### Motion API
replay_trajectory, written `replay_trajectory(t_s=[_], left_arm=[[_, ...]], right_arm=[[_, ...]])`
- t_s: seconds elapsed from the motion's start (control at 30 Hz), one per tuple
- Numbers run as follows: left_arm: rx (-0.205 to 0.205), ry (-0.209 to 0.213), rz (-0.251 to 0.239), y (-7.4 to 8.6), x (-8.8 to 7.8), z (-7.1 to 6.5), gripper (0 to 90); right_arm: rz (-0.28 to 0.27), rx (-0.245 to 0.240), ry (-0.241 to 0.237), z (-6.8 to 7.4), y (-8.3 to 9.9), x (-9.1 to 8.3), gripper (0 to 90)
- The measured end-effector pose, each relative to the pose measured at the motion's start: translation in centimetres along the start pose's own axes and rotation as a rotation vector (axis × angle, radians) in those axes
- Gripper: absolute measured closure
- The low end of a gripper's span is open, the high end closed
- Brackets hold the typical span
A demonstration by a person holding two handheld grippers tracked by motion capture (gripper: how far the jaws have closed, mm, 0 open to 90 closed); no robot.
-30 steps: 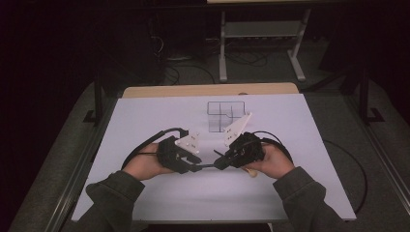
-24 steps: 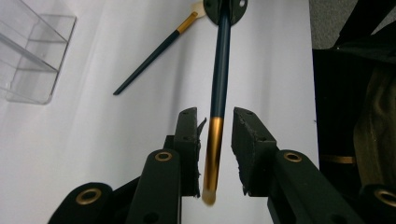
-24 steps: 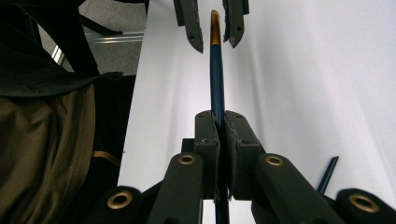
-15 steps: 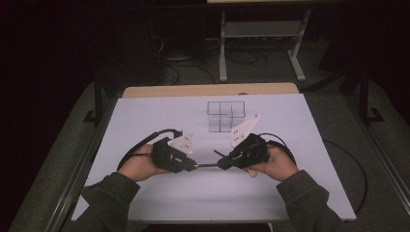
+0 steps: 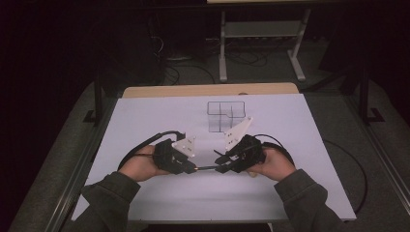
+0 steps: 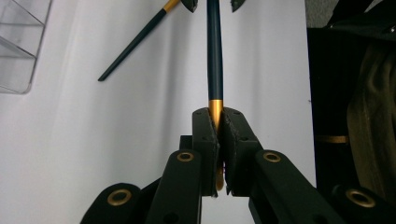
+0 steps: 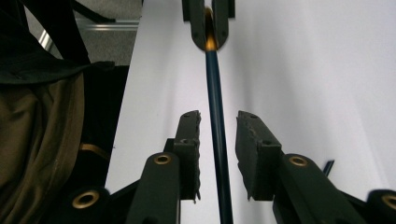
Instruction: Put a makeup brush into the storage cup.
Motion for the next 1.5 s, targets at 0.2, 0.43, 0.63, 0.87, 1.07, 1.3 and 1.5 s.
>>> replay_trajectory(t_s=[0.2, 0.43, 0.63, 0.87, 1.07, 1.3, 1.5], left_arm=[[0.005, -0.003, 0.011, -0.5, 0.5, -0.2, 84.3], [0.011, -0.001, 0.009, -0.7, 0.5, -0.1, 84.3], [-0.007, 0.002, -0.010, -0.6, 0.5, -0.1, 82.6], [-0.087, 0.008, -0.082, 0.6, 0.0, 0.3, 70.0], [-0.110, 0.016, -0.097, 1.2, 0.2, 0.3, 70.7], [-0.085, 0.028, -0.094, 0.9, 0.3, 0.2, 79.5], [-0.066, 0.031, -0.091, 0.7, 0.2, 0.1, 83.6]], right_arm=[[0.058, -0.037, -0.006, 0.2, -1.2, 1.2, 71.1], [0.092, -0.026, -0.018, 0.1, -1.0, 2.0, 81.5], [0.077, -0.020, -0.024, 0.1, -0.7, 2.1, 82.8], [0.019, 0.005, -0.005, 0.0, 0.6, 1.7, 82.8], [0.003, -0.002, 0.007, 0.1, 1.2, 2.0, 82.8], [-0.009, -0.010, 0.005, 0.2, 1.0, 2.2, 82.8], [0.001, -0.026, 0.007, 0.2, 0.9, 2.4, 82.6]])
Point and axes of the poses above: each handheld gripper's, and its own axes: x roughly forward along the jaws, y roughly out of its underside, z roughly to its left, the point moved 3 cm from there along x, roughly forward along the jaws
